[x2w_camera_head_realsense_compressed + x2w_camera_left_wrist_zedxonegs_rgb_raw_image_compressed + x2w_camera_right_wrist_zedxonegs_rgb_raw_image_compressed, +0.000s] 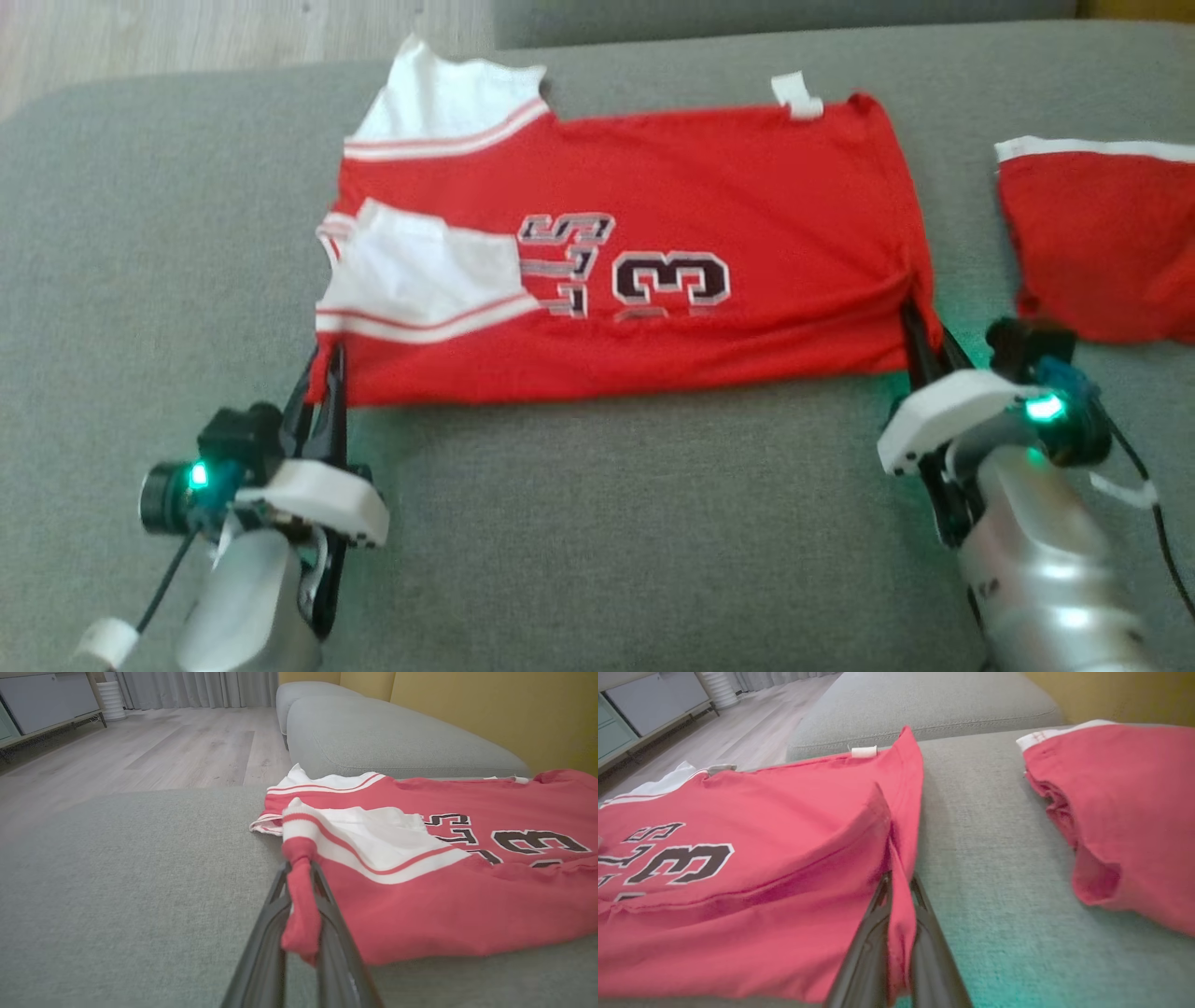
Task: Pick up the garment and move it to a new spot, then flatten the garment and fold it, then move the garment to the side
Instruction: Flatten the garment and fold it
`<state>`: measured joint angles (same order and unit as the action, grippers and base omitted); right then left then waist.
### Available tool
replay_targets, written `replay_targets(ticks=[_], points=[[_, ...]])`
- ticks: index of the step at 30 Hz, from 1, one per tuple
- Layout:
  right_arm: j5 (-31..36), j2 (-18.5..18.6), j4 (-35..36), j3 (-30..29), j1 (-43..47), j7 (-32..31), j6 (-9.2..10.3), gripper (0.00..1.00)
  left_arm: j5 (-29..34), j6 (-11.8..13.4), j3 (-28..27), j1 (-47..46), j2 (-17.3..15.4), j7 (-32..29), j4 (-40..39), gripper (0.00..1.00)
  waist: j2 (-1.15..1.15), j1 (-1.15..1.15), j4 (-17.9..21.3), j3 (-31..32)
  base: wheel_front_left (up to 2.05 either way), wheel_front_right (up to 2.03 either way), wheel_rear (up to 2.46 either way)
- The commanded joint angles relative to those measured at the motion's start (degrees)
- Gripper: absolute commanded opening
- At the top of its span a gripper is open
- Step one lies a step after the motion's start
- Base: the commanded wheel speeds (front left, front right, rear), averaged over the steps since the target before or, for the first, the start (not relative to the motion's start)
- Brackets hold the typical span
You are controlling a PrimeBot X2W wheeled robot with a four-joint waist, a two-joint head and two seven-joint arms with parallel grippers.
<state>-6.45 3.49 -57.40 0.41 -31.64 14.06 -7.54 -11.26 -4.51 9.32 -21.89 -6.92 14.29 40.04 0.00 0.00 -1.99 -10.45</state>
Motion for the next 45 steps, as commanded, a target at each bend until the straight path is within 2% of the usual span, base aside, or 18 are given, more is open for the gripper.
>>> replay_targets(ticks=[1, 10, 22, 23, 24, 25, 30, 35, 39, 45], points=[[0.7, -0.6, 2.6, -0.2, 1.8, 0.8, 0.05, 0.0, -0.6, 0.4, -1.6, 0.7, -2.0, 0.7, -1.1, 0.0, 0.0, 0.0, 0.7, 1.5, 0.0, 0.0, 0.0], [3.7, -0.6, 9.1, -1.8, 10.7, 0.4, 0.05, 0.0, -1.6, 0.8, -1.3, 6.9, -1.6, 0.2, -2.1, 0.0, 0.0, 0.0, 2.0, 6.5, 0.0, 0.0, 0.0], [3.3, -0.6, 24.8, -3.0, 23.7, -7.2, 0.05, 0.0, -2.8, 1.6, 0.9, 16.6, -0.6, -6.3, -9.3, 0.0, 0.0, 0.0, 2.3, 10.5, 0.0, 0.0, 0.0], [3.2, -0.6, 26.3, -3.2, 24.4, -7.7, 0.05, 0.49, -2.8, 1.8, 1.0, 16.9, -0.5, -6.6, -9.8, 0.1, 0.0, 0.0, 2.3, 10.6, 0.0, 0.0, 0.0], [3.2, -0.6, 27.7, -3.3, 25.1, -8.1, 0.05, 1.0, -2.8, 2.2, 1.1, 17.1, -0.4, -6.7, -10.3, 0.78, 0.0, 0.0, 2.3, 10.6, 0.0, 0.0, 0.0], [2.9, -0.6, 28.8, -3.3, 25.6, -8.7, 0.05, 1.0, -2.7, 2.5, 1.1, 17.3, -0.4, -6.6, -10.8, 1.0, 0.0, 0.0, 2.3, 10.7, 0.0, 0.0, 0.0], [2.4, -0.6, 34.1, -4.1, 27.5, -10.7, 0.05, 1.0, -2.6, 3.3, 1.4, 17.8, -0.6, -7.4, -12.0, 1.0, 0.0, 0.0, 2.5, 10.5, 0.0, 0.0, 0.0], [1.8, -0.6, 39.3, -5.6, 27.2, -10.2, 0.05, 1.0, -3.1, 4.1, 0.3, 16.8, -1.3, -5.4, -14.6, 1.0, 0.0, 0.0, 3.1, 9.4, 0.0, 0.0, 0.0], [2.2, -0.6, 42.9, -5.8, 25.1, -8.9, 0.05, 1.0, -3.7, 3.7, -0.4, 14.5, -2.2, -4.7, -17.0, 1.0, 0.0, 0.0, 4.1, 7.9, 0.0, 0.0, 0.0], [2.8, -0.6, 46.6, -5.5, 19.7, -9.4, 0.05, 1.0, -3.5, 2.5, -1.3, 7.0, -5.5, -5.7, -20.9, 1.0, 0.0, 0.0, 6.4, 3.8, 0.0, 0.0, 0.0]])
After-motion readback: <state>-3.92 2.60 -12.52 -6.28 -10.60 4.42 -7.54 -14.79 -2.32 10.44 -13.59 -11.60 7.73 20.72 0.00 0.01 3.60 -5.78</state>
